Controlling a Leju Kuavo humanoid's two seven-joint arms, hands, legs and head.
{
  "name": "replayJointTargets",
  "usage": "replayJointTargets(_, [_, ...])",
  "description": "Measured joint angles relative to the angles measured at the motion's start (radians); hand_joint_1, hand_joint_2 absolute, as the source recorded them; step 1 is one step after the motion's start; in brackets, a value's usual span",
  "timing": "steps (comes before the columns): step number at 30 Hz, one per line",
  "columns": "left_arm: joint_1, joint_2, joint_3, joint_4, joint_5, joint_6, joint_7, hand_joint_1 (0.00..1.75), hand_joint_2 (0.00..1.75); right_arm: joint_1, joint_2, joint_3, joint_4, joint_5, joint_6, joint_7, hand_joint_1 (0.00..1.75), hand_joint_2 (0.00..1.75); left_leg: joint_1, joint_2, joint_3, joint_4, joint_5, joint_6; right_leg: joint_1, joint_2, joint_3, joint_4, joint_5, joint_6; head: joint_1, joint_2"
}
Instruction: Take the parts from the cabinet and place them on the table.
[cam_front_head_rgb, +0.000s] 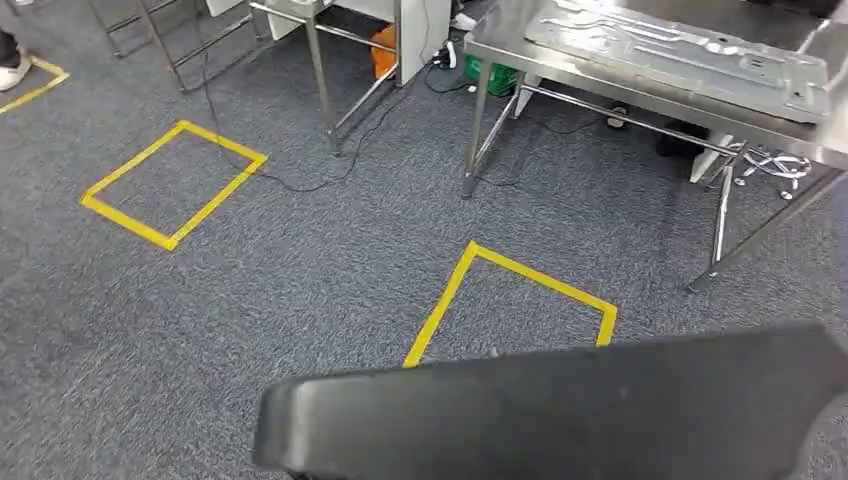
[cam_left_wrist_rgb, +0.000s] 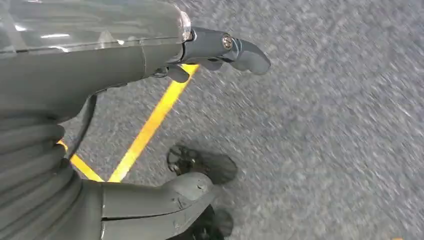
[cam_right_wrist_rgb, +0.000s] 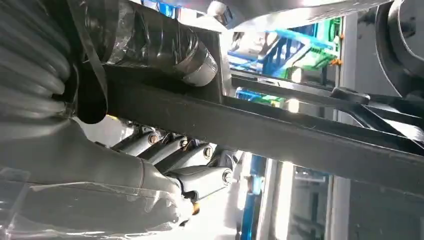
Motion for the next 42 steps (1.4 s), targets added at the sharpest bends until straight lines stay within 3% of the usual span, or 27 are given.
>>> replayJointTargets(1, [-0.001,-0.001,0.002,0.000,0.002,-0.002,0.000,0.00,1.75,-0.001,0.000,0.000,0.000,-0.001,0.004,0.000,1.43,1.75,-0.007,0.006,0.006,0.000,-0.007,-0.008,0.013,-0.025,0.008,-0.019,-0.016,-0.006,0.000,0.000])
replayJointTargets(5, [-0.008,-0.005,0.004,0.000,0.006,-0.006,0.000,0.00,1.75,0.002,-0.002,0.000,0.001,-0.002,0.006,-0.002,1.43,1.75,-0.007,0.049,0.028,-0.014,-0.017,-0.032,0.017,0.030,0.007,-0.027,-0.013,-0.030,0.000,0.000])
replayJointTargets(7, [-0.009,-0.007,0.005,0.000,0.010,-0.009,0.000,0.00,1.75,0.003,-0.002,0.000,0.001,0.001,0.006,-0.007,1.43,1.75,0.000,-0.024,0.006,0.047,-0.059,-0.036,0.005,0.046,0.018,-0.040,-0.007,-0.045,0.000,0.000])
replayJointTargets(8, [-0.007,-0.007,0.006,0.000,0.011,-0.011,0.000,0.00,1.75,0.004,-0.002,0.000,0.001,0.003,0.006,-0.010,1.43,1.75,0.001,-0.053,-0.035,0.131,-0.104,-0.035,0.007,0.056,0.018,-0.039,-0.008,-0.050,-0.001,0.000])
replayJointTargets(10, [0.001,-0.007,0.012,0.000,0.016,-0.011,0.002,0.00,1.75,0.005,-0.003,-0.002,0.006,0.007,0.006,-0.012,1.43,1.75,-0.001,-0.070,-0.120,0.290,-0.164,-0.037,0.011,0.081,0.020,-0.038,-0.011,-0.055,-0.001,0.000])
replayJointTargets(12, [0.003,-0.008,0.017,0.000,0.018,-0.011,0.003,0.00,1.75,0.007,-0.003,-0.004,0.008,0.011,0.006,-0.015,1.43,1.75,-0.002,-0.071,-0.143,0.297,-0.127,-0.034,0.013,0.111,0.024,-0.034,-0.014,-0.055,-0.001,0.000])
replayJointTargets(14, [0.002,-0.008,0.020,0.000,0.018,-0.011,0.003,0.00,1.75,0.007,-0.003,-0.005,0.008,0.018,0.005,-0.015,1.43,1.75,-0.002,-0.084,-0.082,0.138,-0.021,-0.026,0.015,0.138,0.031,-0.030,-0.020,-0.051,-0.001,0.000])
replayJointTargets(15, [0.003,-0.008,0.021,0.000,0.018,-0.012,0.003,0.00,1.75,0.006,-0.003,-0.005,0.008,0.019,0.005,-0.015,1.43,1.75,-0.003,-0.112,-0.045,0.048,0.023,-0.020,0.015,0.148,0.035,-0.030,-0.022,-0.049,-0.001,0.000])
replayJointTargets(16, [0.002,-0.006,0.022,0.000,0.018,-0.012,0.003,0.00,1.75,0.006,-0.003,-0.005,0.009,0.019,0.005,-0.015,1.43,1.75,-0.003,-0.154,-0.031,0.011,0.012,-0.013,0.019,0.156,0.034,-0.028,-0.025,-0.043,0.000,0.000])
replayJointTargets(18, [0.001,-0.008,0.022,0.000,0.018,-0.013,0.003,0.00,1.75,0.007,-0.004,-0.006,0.008,0.019,0.005,-0.015,1.43,1.75,-0.009,-0.132,-0.029,0.005,0.015,-0.011,0.010,0.175,0.027,-0.026,-0.024,-0.030,0.000,0.000])
replayJointTargets(20, [-0.004,-0.008,0.022,0.000,0.018,-0.021,-0.001,0.00,1.75,0.008,-0.004,-0.008,0.008,0.020,0.004,-0.015,1.43,1.75,-0.009,-0.115,-0.023,-0.003,0.021,0.002,0.010,0.195,0.023,-0.032,-0.021,-0.016,-0.001,0.000])
replayJointTargets(21, [-0.006,-0.013,0.022,0.000,0.018,-0.023,-0.002,0.00,1.75,0.010,-0.005,-0.010,0.008,0.020,0.003,-0.015,1.43,1.75,0.000,-0.097,-0.019,-0.013,0.028,0.008,0.008,0.179,0.024,-0.021,-0.027,-0.014,-0.001,0.000])
replayJointTargets(22, [-0.005,-0.013,0.022,0.000,0.018,-0.022,-0.003,0.00,1.75,0.007,-0.005,-0.011,0.007,0.020,0.003,-0.015,1.43,1.75,0.000,-0.091,-0.015,-0.017,0.028,0.014,0.015,0.121,0.005,0.015,-0.052,-0.010,0.001,0.000])
replayJointTargets(23, [-0.003,-0.012,0.022,0.000,0.018,-0.022,-0.003,0.00,1.75,0.004,-0.006,-0.011,0.008,0.020,0.003,-0.015,1.43,1.75,-0.001,-0.077,-0.015,-0.017,0.026,0.018,0.012,0.091,-0.031,0.081,-0.090,-0.004,0.000,0.000])
replayJointTargets(25, [0.001,-0.012,0.022,0.000,0.017,-0.025,-0.003,0.00,1.75,0.006,-0.006,-0.012,0.010,0.021,0.001,-0.015,1.43,1.75,-0.003,-0.049,-0.013,-0.017,0.021,0.020,0.002,0.067,-0.120,0.245,-0.156,0.006,0.000,0.000])
replayJointTargets(26, [0.001,-0.012,0.023,0.000,0.017,-0.025,-0.003,0.00,1.75,0.006,-0.007,-0.012,0.011,0.021,0.001,-0.015,1.43,1.75,-0.002,-0.036,-0.012,-0.017,0.019,0.018,-0.002,0.065,-0.145,0.284,-0.157,0.010,0.000,0.000])
replayJointTargets(27, [0.001,-0.013,0.023,0.000,0.016,-0.026,-0.003,0.00,1.75,0.006,-0.009,-0.013,0.013,0.020,0.001,-0.014,1.43,1.75,-0.002,-0.023,-0.009,-0.017,0.015,0.015,-0.007,0.061,-0.143,0.272,-0.134,0.014,0.000,0.000])
replayJointTargets(29, [0.000,-0.013,0.022,0.000,0.015,-0.029,-0.002,0.00,1.75,0.007,-0.010,-0.013,0.014,0.020,0.001,-0.013,1.43,1.75,0.000,-0.003,0.004,-0.016,0.006,0.008,-0.013,0.045,-0.072,0.130,-0.049,0.016,0.000,0.000])
replayJointTargets(30, [0.000,-0.014,0.022,0.000,0.015,-0.029,-0.001,0.00,1.75,0.006,-0.010,-0.013,0.014,0.020,0.001,-0.013,1.43,1.75,0.001,0.008,0.013,-0.016,0.000,0.002,-0.012,0.016,-0.018,0.030,-0.004,0.013,0.000,0.000])
replayJointTargets(31, [0.000,-0.014,0.023,0.000,0.015,-0.029,-0.001,0.00,1.75,0.005,-0.010,-0.013,0.014,0.020,0.001,-0.013,1.43,1.75,-0.002,0.015,0.019,-0.016,-0.005,-0.005,-0.005,-0.030,0.008,-0.026,-0.008,0.009,0.000,0.000])
replayJointTargets(35, [-0.007,-0.014,0.023,0.000,0.014,-0.030,0.000,0.00,1.75,0.007,-0.011,-0.013,0.015,0.019,0.000,-0.011,1.43,1.75,-0.006,0.052,0.033,-0.019,-0.019,-0.030,0.008,0.019,-0.002,-0.019,-0.013,-0.016,0.000,0.000])
replayJointTargets(36, [-0.009,-0.015,0.023,0.000,0.014,-0.030,0.000,0.00,1.75,0.008,-0.011,-0.013,0.014,0.019,-0.001,-0.010,1.43,1.75,-0.001,0.049,0.038,-0.019,-0.026,-0.039,-0.002,0.034,0.006,-0.026,-0.009,-0.027,-0.001,0.000])
replayJointTargets(37, [-0.012,-0.016,0.022,0.000,0.014,-0.031,0.000,0.00,1.75,0.009,-0.011,-0.013,0.014,0.019,-0.001,-0.010,1.43,1.75,0.001,0.004,0.037,-0.003,-0.039,-0.041,-0.002,0.040,0.009,-0.029,-0.008,-0.029,0.000,0.000])
replayJointTargets(38, [-0.011,-0.016,0.022,0.000,0.013,-0.032,0.000,0.00,1.75,0.006,-0.011,-0.013,0.014,0.019,-0.001,-0.009,1.43,1.75,0.004,-0.044,0.006,0.060,-0.077,-0.040,-0.002,0.049,0.010,-0.030,-0.010,-0.038,-0.001,0.000])
replayJointTargets(40, [-0.005,-0.016,0.022,0.000,0.012,-0.032,0.001,0.00,1.75,0.007,-0.011,-0.013,0.016,0.019,-0.001,-0.009,1.43,1.75,0.001,-0.068,-0.084,0.232,-0.153,-0.041,0.000,0.071,0.011,-0.029,-0.013,-0.044,-0.001,0.000])
replayJointTargets(41, [0.000,-0.016,0.022,0.000,0.011,-0.032,0.002,0.00,1.75,0.008,-0.011,-0.013,0.017,0.019,-0.001,-0.009,1.43,1.75,-0.001,-0.070,-0.130,0.310,-0.172,-0.041,0.003,0.085,0.012,-0.028,-0.015,-0.046,-0.001,0.000])
replayJointTargets(42, [0.003,-0.016,0.023,0.000,0.012,-0.032,0.002,0.00,1.75,0.009,-0.011,-0.013,0.017,0.019,-0.002,-0.009,1.43,1.75,-0.001,-0.070,-0.150,0.330,-0.159,-0.039,0.005,0.100,0.015,-0.027,-0.016,-0.047,-0.001,0.000])
